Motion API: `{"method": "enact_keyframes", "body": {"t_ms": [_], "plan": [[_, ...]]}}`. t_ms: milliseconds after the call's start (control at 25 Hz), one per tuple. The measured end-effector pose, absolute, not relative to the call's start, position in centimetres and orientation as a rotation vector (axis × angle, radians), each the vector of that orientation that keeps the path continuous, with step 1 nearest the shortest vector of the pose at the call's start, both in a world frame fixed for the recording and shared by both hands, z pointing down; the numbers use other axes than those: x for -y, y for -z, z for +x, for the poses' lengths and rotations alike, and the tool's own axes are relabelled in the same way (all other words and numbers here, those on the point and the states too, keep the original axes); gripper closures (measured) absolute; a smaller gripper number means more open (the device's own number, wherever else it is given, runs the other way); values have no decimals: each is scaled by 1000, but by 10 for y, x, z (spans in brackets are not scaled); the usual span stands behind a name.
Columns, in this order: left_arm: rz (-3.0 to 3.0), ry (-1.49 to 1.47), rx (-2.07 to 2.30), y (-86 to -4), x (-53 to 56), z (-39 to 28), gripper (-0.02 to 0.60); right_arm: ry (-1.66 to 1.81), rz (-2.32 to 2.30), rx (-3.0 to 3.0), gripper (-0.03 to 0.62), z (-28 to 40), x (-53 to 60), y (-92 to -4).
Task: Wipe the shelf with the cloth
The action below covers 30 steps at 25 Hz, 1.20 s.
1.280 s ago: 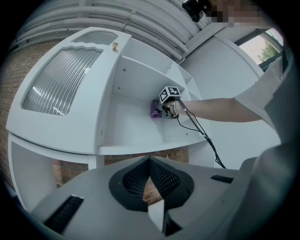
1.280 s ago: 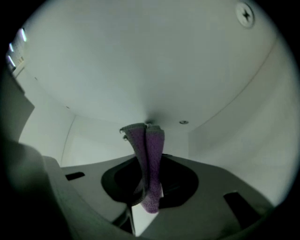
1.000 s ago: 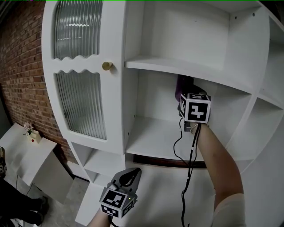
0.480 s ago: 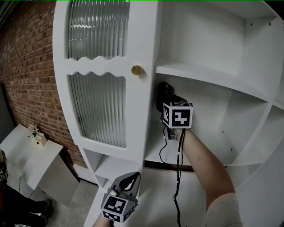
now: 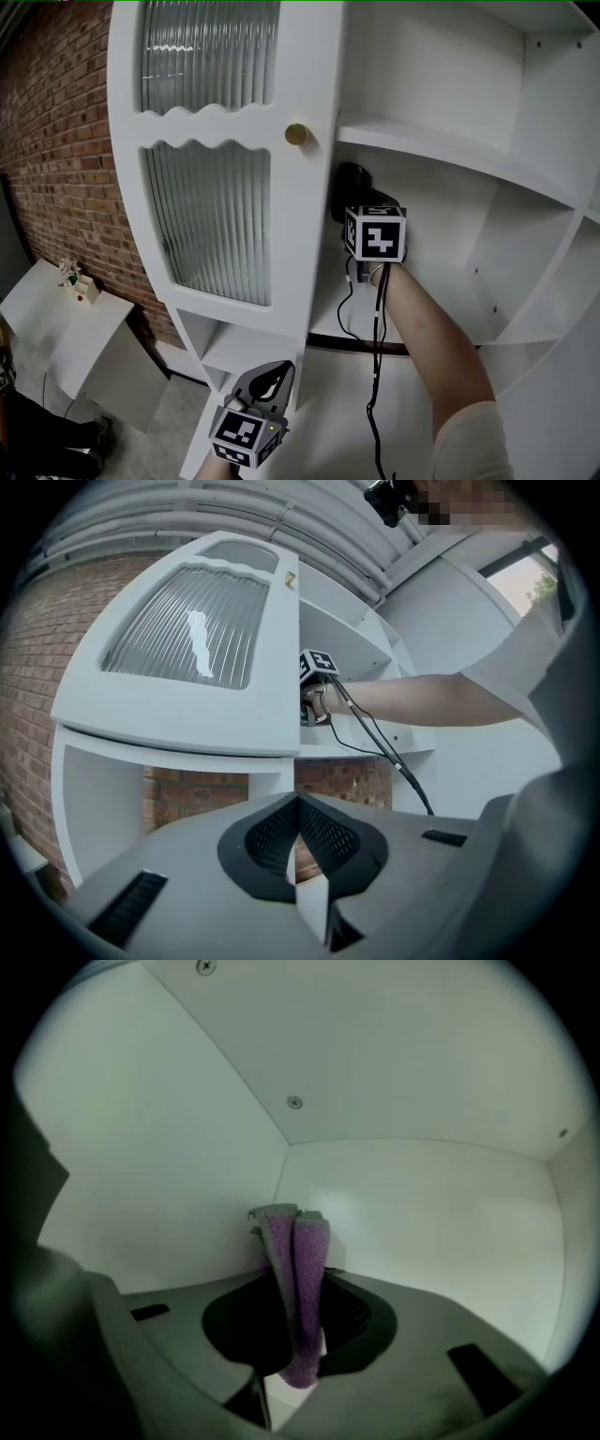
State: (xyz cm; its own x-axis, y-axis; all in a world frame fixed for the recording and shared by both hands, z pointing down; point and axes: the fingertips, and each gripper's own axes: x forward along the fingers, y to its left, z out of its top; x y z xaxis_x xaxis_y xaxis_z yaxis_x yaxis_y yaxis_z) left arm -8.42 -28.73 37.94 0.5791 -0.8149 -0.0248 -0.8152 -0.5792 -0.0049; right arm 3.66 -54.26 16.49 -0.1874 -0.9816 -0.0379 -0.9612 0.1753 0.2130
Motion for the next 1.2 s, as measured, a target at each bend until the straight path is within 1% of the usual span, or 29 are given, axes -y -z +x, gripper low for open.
{"method": "enact_keyframes", "body": {"t_ms": [520,1000,1200], "plan": [[-2804,0,-1415,-382,273,-53,569,308,2026,2239,500,113,532,-163],[-2841,27,-1371,-388,269,1,569,231,2219,2079,500,244,509,-166],[-2848,52,-1329,-387,266,24,569,99,2313,1991,502,288,501,-171]]}}
